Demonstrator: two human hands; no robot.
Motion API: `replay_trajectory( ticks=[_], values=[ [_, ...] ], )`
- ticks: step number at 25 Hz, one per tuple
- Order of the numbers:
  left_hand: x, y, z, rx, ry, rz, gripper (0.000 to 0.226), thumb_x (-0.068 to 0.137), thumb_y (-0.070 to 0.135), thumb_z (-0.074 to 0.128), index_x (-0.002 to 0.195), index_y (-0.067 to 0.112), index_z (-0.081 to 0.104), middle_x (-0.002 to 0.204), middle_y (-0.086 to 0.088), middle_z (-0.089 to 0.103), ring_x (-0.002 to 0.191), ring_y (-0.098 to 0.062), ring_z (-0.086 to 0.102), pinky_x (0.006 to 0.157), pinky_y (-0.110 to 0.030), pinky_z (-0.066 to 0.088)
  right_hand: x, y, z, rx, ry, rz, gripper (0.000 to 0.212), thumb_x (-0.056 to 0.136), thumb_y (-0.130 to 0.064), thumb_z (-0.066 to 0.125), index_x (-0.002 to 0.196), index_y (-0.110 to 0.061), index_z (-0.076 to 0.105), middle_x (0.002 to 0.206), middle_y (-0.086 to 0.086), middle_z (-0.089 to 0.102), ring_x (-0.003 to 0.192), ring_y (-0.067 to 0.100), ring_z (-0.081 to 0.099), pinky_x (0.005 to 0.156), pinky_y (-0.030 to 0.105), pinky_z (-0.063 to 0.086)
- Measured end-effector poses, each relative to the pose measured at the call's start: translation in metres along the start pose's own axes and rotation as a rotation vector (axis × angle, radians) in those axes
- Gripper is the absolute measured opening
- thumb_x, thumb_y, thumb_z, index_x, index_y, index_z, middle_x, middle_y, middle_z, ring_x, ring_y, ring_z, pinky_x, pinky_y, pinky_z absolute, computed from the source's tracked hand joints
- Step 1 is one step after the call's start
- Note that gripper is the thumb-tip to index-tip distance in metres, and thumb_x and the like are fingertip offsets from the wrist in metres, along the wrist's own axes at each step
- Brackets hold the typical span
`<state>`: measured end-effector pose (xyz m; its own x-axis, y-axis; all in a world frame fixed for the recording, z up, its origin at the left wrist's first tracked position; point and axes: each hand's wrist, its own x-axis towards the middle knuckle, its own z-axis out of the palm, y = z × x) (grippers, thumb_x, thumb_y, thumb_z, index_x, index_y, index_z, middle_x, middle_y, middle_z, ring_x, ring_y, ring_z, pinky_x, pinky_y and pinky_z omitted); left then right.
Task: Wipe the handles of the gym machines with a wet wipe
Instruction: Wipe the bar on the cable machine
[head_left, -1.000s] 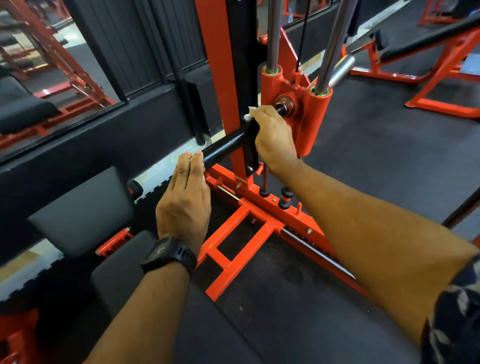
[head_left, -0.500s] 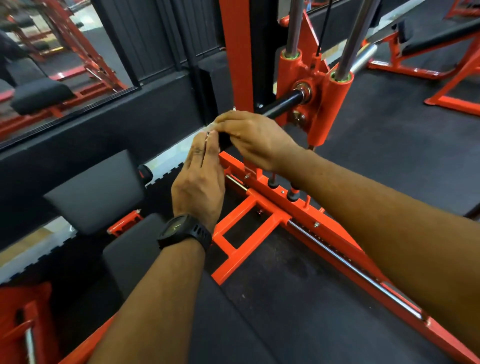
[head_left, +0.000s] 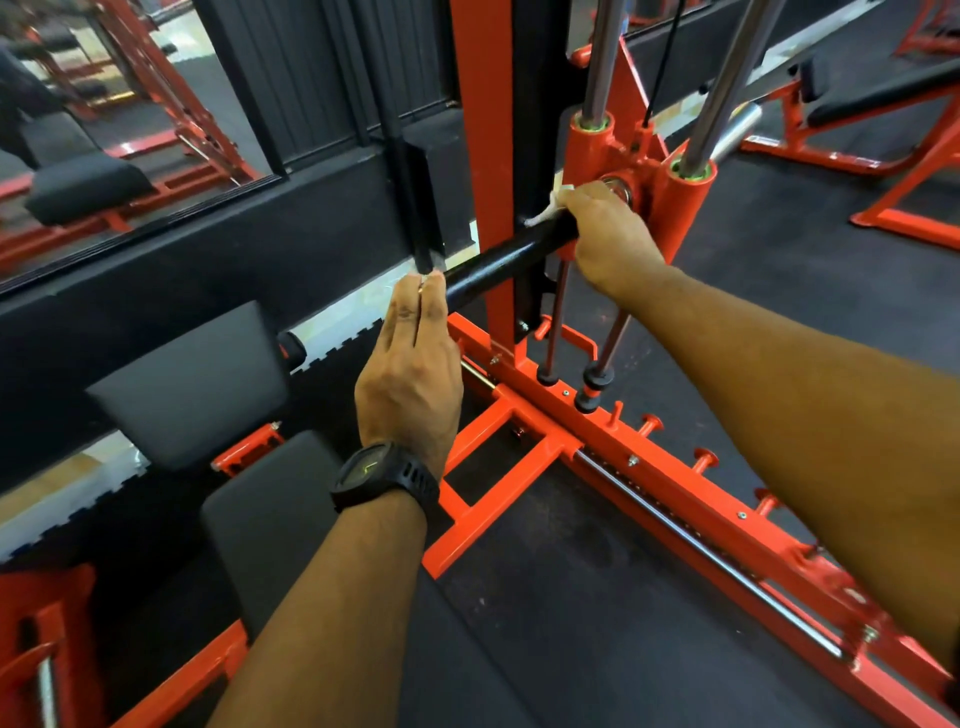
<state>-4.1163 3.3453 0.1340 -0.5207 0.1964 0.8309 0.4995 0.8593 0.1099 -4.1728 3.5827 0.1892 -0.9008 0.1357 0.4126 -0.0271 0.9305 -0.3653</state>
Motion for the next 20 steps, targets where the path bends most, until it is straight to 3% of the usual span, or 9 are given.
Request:
replay_trajectory(
  ticks=[5,8,10,12,14,16,18,19,20],
  values=[
    [0.002,-0.001,-0.003,-0.011,0.014,0.020,0.039,0.099,0.009,0.047,0.135,0.003,0.057,0.137,-0.018,0.060,0.120,-0.030,0.064,0.095,-0.039,0.056,0.001,-0.010,0.005,-0.063,0.032,-0.108,0.037,0.094,0.003,0.047,0.128,-0.004,0.060,0.126,0.014,0.057,0.121,0.031,0.053,0.100,0.039,0.047],
    [0.001,-0.001,-0.004,-0.007,0.009,0.024,0.039,0.098,0.008,0.047,0.136,0.002,0.056,0.138,-0.019,0.059,0.120,-0.030,0.064,0.097,-0.038,0.055,0.002,-0.009,0.004,-0.028,0.038,0.066,0.031,0.097,-0.001,0.043,0.123,-0.004,0.060,0.123,0.014,0.056,0.113,0.031,0.057,0.093,0.037,0.047],
    [0.000,0.000,-0.002,-0.006,0.008,0.007,0.040,0.097,0.005,0.051,0.137,0.002,0.056,0.138,-0.019,0.058,0.123,-0.030,0.062,0.101,-0.038,0.052,-0.011,-0.033,0.015,0.196,0.140,0.245,0.036,0.098,-0.001,0.037,0.129,-0.003,0.054,0.131,0.014,0.054,0.116,0.029,0.056,0.099,0.038,0.047],
    [0.000,0.001,0.000,-0.004,0.010,-0.018,0.041,0.096,0.003,0.056,0.137,0.002,0.056,0.139,-0.019,0.058,0.123,-0.030,0.061,0.103,-0.037,0.048,-0.029,-0.073,0.024,0.536,0.254,0.460,0.049,0.097,0.001,0.033,0.143,-0.012,0.045,0.136,0.011,0.053,0.119,0.027,0.055,0.102,0.041,0.046],
    [0.000,0.001,0.000,-0.009,0.001,-0.037,0.041,0.097,0.003,0.056,0.137,0.003,0.056,0.139,-0.020,0.058,0.123,-0.031,0.061,0.102,-0.036,0.047,-0.040,-0.103,0.025,0.892,0.293,0.728,0.055,0.098,-0.002,0.033,0.149,-0.021,0.038,0.115,0.005,0.058,0.101,0.023,0.061,0.086,0.036,0.051],
    [0.001,0.002,-0.002,-0.025,-0.022,-0.040,0.041,0.097,0.004,0.055,0.139,0.003,0.055,0.139,-0.021,0.057,0.124,-0.033,0.060,0.100,-0.038,0.048,-0.039,-0.113,0.015,1.254,0.294,0.999,0.037,0.101,-0.007,0.035,0.134,-0.014,0.052,0.093,0.001,0.057,0.076,0.014,0.056,0.064,0.028,0.046],
    [0.001,0.003,-0.005,-0.043,-0.045,-0.050,0.044,0.096,0.002,0.058,0.140,0.003,0.053,0.140,-0.022,0.056,0.125,-0.033,0.059,0.100,-0.040,0.049,-0.044,-0.116,0.007,1.498,0.202,1.121,0.022,0.102,-0.007,0.037,0.105,-0.009,0.059,0.082,0.002,0.056,0.066,0.012,0.052,0.052,0.027,0.047],
    [0.001,0.003,-0.006,-0.057,-0.054,-0.060,0.046,0.095,0.001,0.059,0.141,0.003,0.053,0.141,-0.021,0.055,0.126,-0.033,0.059,0.100,-0.039,0.049,-0.048,-0.117,0.007,1.596,0.158,1.121,0.023,0.101,-0.004,0.038,0.091,-0.009,0.058,0.076,0.003,0.054,0.062,0.012,0.051,0.054,0.027,0.052],
    [0.001,0.004,-0.007,-0.070,-0.064,-0.073,0.049,0.094,-0.001,0.060,0.142,0.004,0.052,0.143,-0.020,0.054,0.127,-0.032,0.058,0.101,-0.038,0.047,-0.053,-0.119,0.008,1.693,0.140,1.103,0.027,0.099,0.002,0.038,0.081,-0.009,0.055,0.070,0.004,0.051,0.058,0.013,0.051,0.065,0.028,0.058]
  ],
)
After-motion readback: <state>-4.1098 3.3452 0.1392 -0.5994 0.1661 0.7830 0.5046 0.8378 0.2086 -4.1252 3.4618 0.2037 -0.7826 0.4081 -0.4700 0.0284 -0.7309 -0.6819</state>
